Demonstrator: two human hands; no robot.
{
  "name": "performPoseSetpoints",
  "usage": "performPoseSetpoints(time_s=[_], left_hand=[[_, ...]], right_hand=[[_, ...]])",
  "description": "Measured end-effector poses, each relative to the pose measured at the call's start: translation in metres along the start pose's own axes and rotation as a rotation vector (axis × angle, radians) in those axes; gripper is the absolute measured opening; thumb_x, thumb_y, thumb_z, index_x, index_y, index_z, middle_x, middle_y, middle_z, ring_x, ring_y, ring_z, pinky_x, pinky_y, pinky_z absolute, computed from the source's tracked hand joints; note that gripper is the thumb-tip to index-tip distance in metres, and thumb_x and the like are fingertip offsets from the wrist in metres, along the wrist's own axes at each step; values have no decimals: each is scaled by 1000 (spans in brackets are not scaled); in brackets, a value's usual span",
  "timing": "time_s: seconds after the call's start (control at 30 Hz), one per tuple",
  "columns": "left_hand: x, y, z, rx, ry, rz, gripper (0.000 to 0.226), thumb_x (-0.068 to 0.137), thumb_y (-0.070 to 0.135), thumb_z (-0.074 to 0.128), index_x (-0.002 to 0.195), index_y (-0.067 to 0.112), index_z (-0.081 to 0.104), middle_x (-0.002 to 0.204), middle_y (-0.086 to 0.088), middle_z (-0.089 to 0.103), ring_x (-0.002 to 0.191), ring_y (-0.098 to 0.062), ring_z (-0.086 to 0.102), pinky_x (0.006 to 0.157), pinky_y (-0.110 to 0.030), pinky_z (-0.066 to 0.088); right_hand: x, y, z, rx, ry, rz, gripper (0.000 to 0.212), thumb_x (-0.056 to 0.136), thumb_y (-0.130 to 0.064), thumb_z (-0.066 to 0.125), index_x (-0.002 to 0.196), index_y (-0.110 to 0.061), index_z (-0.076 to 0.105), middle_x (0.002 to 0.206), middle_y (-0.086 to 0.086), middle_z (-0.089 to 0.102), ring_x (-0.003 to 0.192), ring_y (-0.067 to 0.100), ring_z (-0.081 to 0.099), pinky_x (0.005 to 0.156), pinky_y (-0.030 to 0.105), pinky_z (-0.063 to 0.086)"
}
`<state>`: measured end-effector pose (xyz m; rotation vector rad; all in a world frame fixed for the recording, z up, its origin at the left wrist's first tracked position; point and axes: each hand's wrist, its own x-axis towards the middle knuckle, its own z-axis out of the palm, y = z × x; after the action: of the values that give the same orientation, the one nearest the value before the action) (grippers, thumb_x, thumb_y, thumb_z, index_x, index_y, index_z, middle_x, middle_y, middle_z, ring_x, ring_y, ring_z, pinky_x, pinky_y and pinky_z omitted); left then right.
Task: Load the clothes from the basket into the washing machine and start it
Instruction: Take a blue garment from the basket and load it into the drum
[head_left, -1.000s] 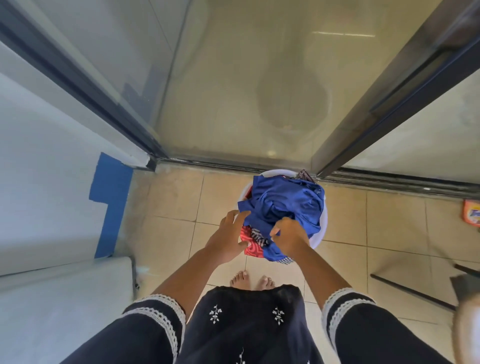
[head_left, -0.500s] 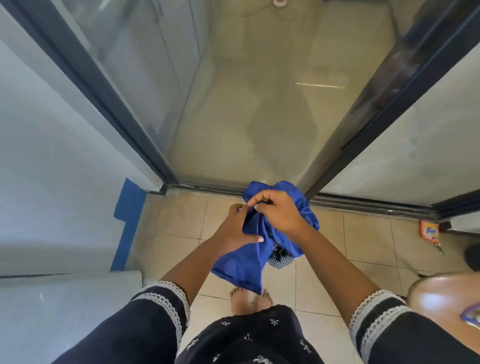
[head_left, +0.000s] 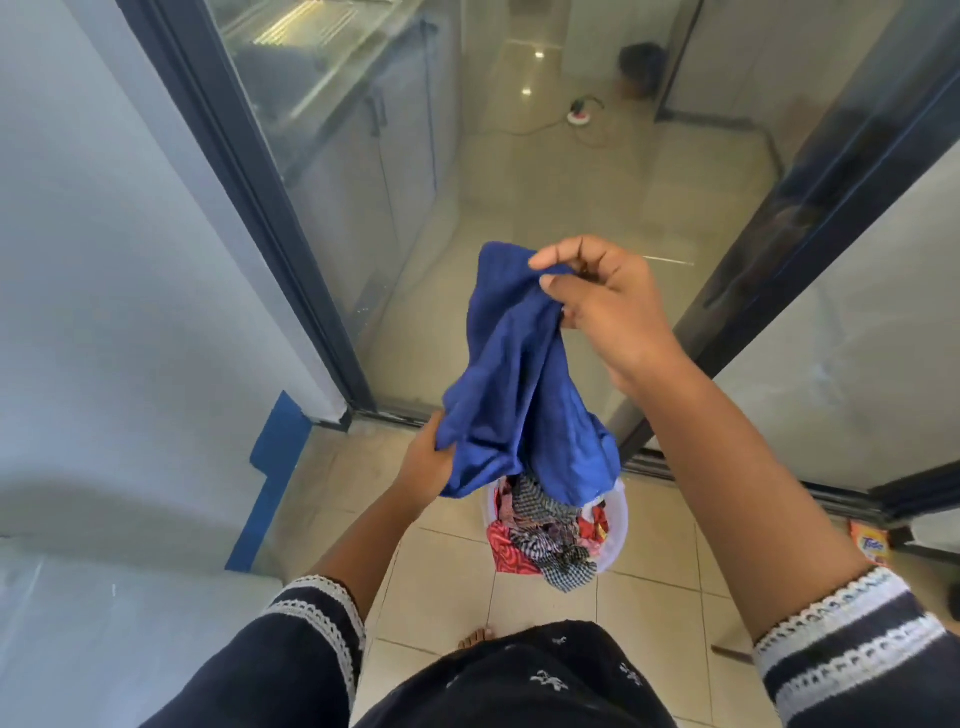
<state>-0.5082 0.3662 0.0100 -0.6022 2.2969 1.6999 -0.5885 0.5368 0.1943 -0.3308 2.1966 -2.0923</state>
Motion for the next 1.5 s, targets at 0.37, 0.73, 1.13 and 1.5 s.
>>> performPoseSetpoints(time_s=[0.37,0.73,1.13,1.5], left_hand=[[-25,111,-10,-522,52,42,35,100,1,36,76,20,52,50,1,60,39,0,54,43,-14,45],[-20,83,-32,21,527,1,64,91,7,54,146,24,25,126,-19,48,100,-32,59,78,-43,52],[-33,57,53,32,127,-7,26,98,2,54,76,15,48,68,-2,46,66,-15,44,59,-22,37],[-61,53,25,-963,-33,-97,37,104,38,41,122,14,63,118,-10,72,107,-21,70,79,-31,59]], right_hand=[[-20,111,-11,-391,-350,146,84,60,-9,92,127,-34,48,122,-3,50,101,11,56,86,20,49],[-6,146,-26,-773,-360,213,21,89,0,48,106,-13,49,96,12,62,88,37,60,76,50,48],[-17,54,29,-582,-325,-53,25,87,-3,51,107,-18,47,79,-2,52,71,22,50,63,33,38],[-60,134,-30,-469,-671,216,88,63,-38,91,136,-36,42,127,-12,56,116,8,56,91,26,48]])
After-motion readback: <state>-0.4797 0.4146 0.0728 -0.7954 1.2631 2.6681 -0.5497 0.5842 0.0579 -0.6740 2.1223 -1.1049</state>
